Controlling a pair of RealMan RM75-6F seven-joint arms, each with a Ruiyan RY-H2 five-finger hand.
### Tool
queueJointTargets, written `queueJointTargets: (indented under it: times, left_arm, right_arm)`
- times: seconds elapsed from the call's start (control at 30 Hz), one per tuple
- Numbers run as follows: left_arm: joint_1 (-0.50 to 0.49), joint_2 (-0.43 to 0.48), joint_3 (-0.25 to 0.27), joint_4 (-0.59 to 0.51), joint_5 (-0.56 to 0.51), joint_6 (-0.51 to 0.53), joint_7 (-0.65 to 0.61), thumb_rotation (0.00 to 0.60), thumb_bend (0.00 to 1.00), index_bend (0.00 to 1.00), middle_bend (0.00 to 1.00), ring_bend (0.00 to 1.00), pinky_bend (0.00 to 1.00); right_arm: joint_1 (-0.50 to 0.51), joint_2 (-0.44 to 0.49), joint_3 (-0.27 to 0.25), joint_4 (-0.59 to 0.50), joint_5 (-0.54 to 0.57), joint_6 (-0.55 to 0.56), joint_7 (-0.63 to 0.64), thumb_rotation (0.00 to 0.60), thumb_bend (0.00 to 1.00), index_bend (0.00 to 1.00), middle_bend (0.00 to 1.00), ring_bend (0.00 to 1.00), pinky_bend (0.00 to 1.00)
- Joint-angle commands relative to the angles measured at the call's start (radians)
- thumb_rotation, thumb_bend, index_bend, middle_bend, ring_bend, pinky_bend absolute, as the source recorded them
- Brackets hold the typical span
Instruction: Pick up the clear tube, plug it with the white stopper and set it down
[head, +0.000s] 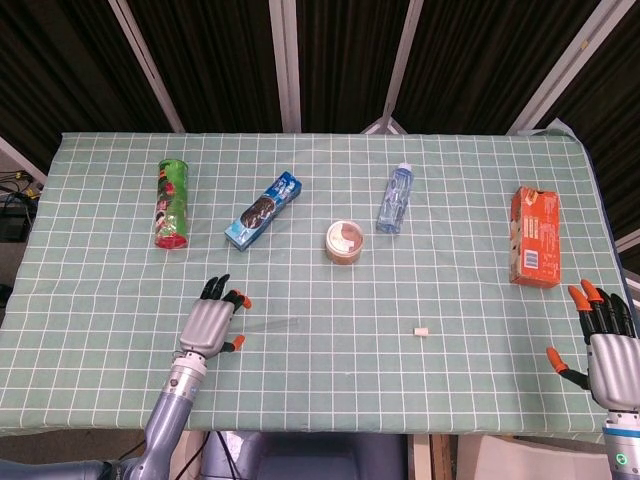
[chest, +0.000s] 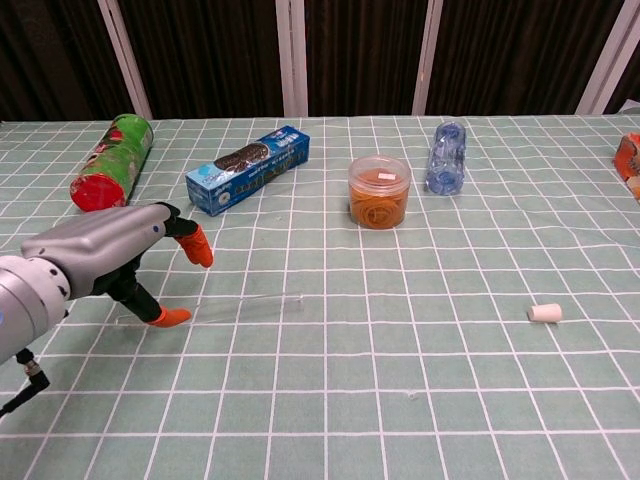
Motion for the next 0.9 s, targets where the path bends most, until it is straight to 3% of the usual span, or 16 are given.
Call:
queueJointTargets:
  times: [0.03, 0.37, 0.9]
  left_arm:
    - [-0.016, -0.035, -0.008, 0.023, -0.027, 0.018, 0.025, 0.6, 0.34, 0.39, 0.32, 0.0, 0.0]
    - [-0.036, -0.101, -0.013, 0.068, -0.082, 0.063, 0.067, 0.6, 0.34, 0.43, 0.35, 0.01, 0.0]
    - [-0.045, -0.108, 0.0, 0.055, -0.122, 0.096, 0.087, 0.6, 0.35, 0.49, 0.37, 0.03, 0.0]
  right_arm:
    - [0.0, 0.001, 0.0, 0.0, 0.0, -0.001, 0.003, 0.6, 0.3, 0.0, 0.0, 0.0, 0.0]
    - [0.001, 0.004, 0.001, -0.002, 0.001, -0.003, 0.015, 0.6, 0.3, 0.0, 0.0, 0.0, 0.0]
    - [0.0, 0.005, 0.0, -0.005, 0.0, -0.003, 0.017, 0.6, 0.3, 0.0, 0.0, 0.0, 0.0]
